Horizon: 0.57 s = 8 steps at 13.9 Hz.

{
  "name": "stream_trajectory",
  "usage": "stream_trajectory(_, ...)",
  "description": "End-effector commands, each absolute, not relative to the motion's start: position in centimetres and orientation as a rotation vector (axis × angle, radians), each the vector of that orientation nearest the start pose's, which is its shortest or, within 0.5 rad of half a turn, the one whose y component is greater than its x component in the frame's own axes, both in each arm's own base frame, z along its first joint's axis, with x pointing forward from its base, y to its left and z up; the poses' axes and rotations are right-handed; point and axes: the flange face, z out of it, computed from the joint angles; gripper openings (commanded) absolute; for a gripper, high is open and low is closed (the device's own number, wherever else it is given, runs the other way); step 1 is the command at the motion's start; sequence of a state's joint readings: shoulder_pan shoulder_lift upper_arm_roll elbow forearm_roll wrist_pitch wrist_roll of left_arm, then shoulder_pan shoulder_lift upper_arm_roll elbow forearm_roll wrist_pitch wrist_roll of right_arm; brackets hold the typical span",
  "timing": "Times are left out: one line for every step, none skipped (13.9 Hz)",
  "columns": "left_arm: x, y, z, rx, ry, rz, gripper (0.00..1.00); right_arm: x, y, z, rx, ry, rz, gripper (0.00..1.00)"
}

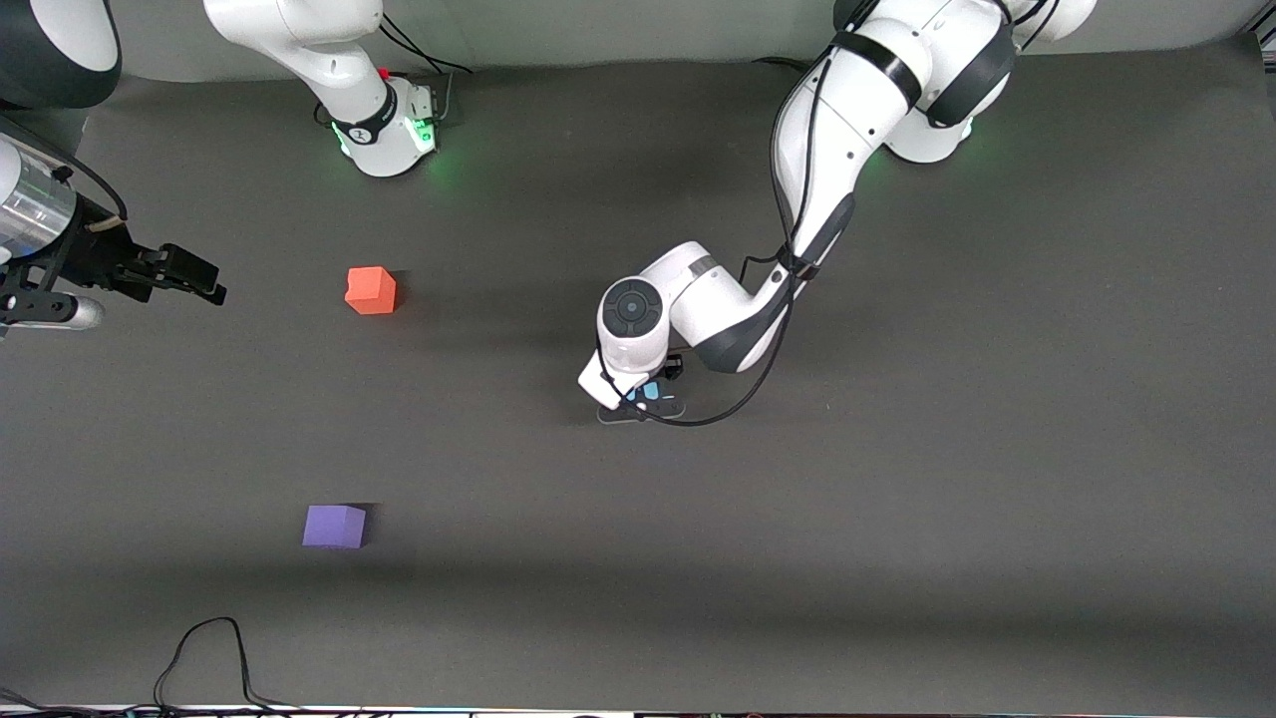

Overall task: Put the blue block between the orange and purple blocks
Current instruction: 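Carry the light-blue block with the left gripper to the table middle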

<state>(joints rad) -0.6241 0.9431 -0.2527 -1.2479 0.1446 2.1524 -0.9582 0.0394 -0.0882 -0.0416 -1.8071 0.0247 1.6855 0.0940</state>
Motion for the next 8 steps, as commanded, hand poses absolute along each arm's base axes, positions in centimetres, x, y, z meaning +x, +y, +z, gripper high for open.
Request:
stream_trajectory(52.6,-54.2,20.8,-3.180,-0.161,0.083,1.00,53.7,0.4,57.0,-3.119,0.142,0.050,1.00)
stream_trajectory(52.8,-54.0,21.6,-3.173,-0.159,0.081,1.00,53.7,0.4,56.9,-3.119,0.142,0.052,1.00)
stream_trajectory(53.4,-53.4,22.7,-3.169,-0.171,0.070,1.00,53.7,0.4,57.0,-3.117,0.147,0.050,1.00)
stream_trajectory(54.5,-52.2,23.9,-3.164,-0.202,0.070,1.00,53.7,0.4,57.1,-3.117,0.147,0.050,1.00)
stream_trajectory(54.9,-51.6,26.1,-3.154,-0.205,0.064,1.00,53.7,0.4,57.2,-3.117,0.147,0.043,1.00)
stream_trajectory(55.5,-50.4,27.9,-3.136,-0.190,0.074,1.00,53.8,0.4,57.5,-3.117,0.147,0.035,1.00)
stream_trajectory(56.2,-49.2,30.1,-3.129,-0.148,0.082,1.00,54.1,0.6,57.5,-3.117,0.145,0.033,1.00)
stream_trajectory(56.8,-47.4,32.3,-3.113,-0.121,0.093,1.00,54.4,1.6,57.9,-3.117,0.119,0.019,1.00)
